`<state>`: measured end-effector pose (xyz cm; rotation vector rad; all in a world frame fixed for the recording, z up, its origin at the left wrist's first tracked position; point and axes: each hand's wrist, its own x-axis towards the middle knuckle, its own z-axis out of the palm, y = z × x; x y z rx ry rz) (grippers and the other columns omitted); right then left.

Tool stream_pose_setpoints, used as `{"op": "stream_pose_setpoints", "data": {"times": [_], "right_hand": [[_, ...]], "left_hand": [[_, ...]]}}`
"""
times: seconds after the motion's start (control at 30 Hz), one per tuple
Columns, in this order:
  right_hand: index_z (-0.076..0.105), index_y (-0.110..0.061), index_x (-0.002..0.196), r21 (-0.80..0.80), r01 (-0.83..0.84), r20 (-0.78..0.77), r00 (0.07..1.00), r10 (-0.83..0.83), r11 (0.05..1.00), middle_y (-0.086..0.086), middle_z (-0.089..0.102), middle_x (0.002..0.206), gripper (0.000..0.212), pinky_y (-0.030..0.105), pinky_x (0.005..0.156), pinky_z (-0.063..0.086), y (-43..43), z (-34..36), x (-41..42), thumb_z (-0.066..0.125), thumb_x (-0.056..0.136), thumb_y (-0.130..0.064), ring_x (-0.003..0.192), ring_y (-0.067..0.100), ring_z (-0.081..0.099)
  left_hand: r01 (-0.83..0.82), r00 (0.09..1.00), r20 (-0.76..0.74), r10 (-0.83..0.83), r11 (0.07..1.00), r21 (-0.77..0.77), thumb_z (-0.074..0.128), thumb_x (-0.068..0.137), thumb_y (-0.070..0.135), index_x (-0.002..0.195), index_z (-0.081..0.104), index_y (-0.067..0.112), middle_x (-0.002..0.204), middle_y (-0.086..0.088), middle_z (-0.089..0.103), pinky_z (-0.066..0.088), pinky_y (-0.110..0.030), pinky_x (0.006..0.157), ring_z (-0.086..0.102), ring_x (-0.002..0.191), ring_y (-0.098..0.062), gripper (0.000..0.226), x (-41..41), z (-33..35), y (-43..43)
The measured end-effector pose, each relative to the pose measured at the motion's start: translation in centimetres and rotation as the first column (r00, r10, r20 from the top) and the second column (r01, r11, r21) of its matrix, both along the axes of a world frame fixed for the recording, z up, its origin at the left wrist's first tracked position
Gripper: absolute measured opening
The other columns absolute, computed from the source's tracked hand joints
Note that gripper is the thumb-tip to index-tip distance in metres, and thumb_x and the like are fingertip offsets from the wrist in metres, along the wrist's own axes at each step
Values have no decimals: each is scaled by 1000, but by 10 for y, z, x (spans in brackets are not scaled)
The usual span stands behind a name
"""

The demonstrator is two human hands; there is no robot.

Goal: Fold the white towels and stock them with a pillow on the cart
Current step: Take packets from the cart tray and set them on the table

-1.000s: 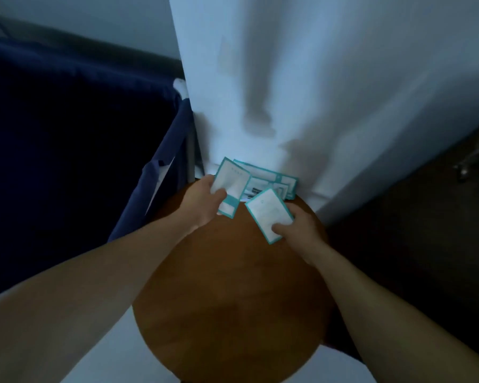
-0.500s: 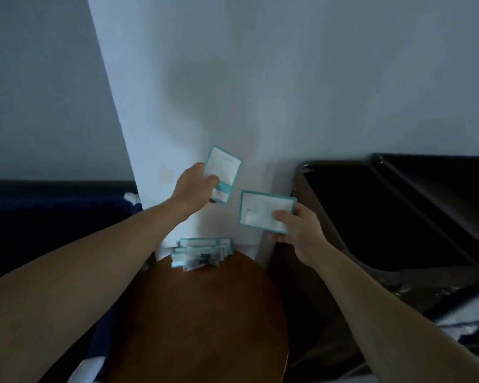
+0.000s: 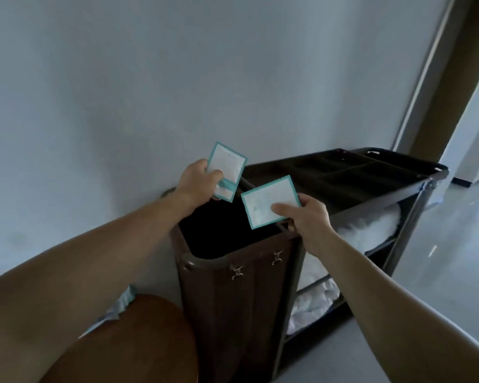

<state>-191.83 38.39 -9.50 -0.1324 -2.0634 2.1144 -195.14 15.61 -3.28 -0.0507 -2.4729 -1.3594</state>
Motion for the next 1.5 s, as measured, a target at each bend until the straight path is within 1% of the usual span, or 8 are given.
{"op": "stream_pose_setpoints", "data": {"times": [0.2,0.37,0.6,0.8,0.97,1.17,1.33,1.5], "right_hand": [[71,-12,86,-185,143,19,990,-142,972,4,75,83,11,44,74,61,152,9,20,77,79,-7,79,24,73],[62,-14,112,-202,125,21,992,-123,971,8,70,95,14,36,50,56,244,4,31,61,98,-18,79,23,72],[70,-21,93,-20,271,9,962,-271,962,6,74,83,8,26,44,45,319,-8,11,75,88,-23,65,20,68],[70,-19,92,10,415,-12,910,-415,910,5,76,91,12,41,67,62,375,-4,-64,70,93,-31,83,25,74],[60,-14,108,6,403,91,911,-402,915,7,68,103,14,32,66,56,416,-4,-158,49,99,-19,88,23,69],[66,-7,102,104,234,122,961,-246,967,14,73,103,23,45,85,59,427,-4,-268,69,82,4,94,31,71],[69,-17,93,207,70,121,988,-97,976,2,76,89,10,26,59,54,411,-13,-358,77,86,-16,78,14,73],[66,-14,88,205,-79,137,989,52,976,7,73,88,8,33,65,60,383,-19,-460,73,90,-16,80,20,72]], "left_hand": [[150,989,-23,-149,988,48,56,94,22,103,64,9,100,-12,67,59,-45,78,67,91,-32,18,-12,-4,169],[256,966,2,-257,965,58,56,95,22,109,64,10,92,-5,66,59,-39,66,67,84,-27,20,-24,-6,271],[373,926,41,-375,926,57,54,98,19,109,57,9,100,-14,64,45,-20,37,66,70,-24,15,-65,-7,363],[390,917,50,-396,915,104,54,97,19,107,60,9,95,-15,67,44,-22,37,70,63,-27,15,-141,-16,414],[353,920,119,-373,922,158,53,97,21,105,58,14,88,-5,70,49,-23,41,71,55,-19,12,-232,-24,436],[247,948,135,-289,932,266,55,95,12,111,59,0,103,-19,66,56,-31,45,70,75,-29,21,-324,-21,430],[69,981,167,-104,977,199,54,92,13,102,61,1,93,-17,68,43,-22,35,69,52,-24,17,-378,-27,401],[-151,976,183,115,968,198,58,91,15,93,62,9,85,-11,67,59,-39,48,71,60,-20,8,-416,-43,373]]}}
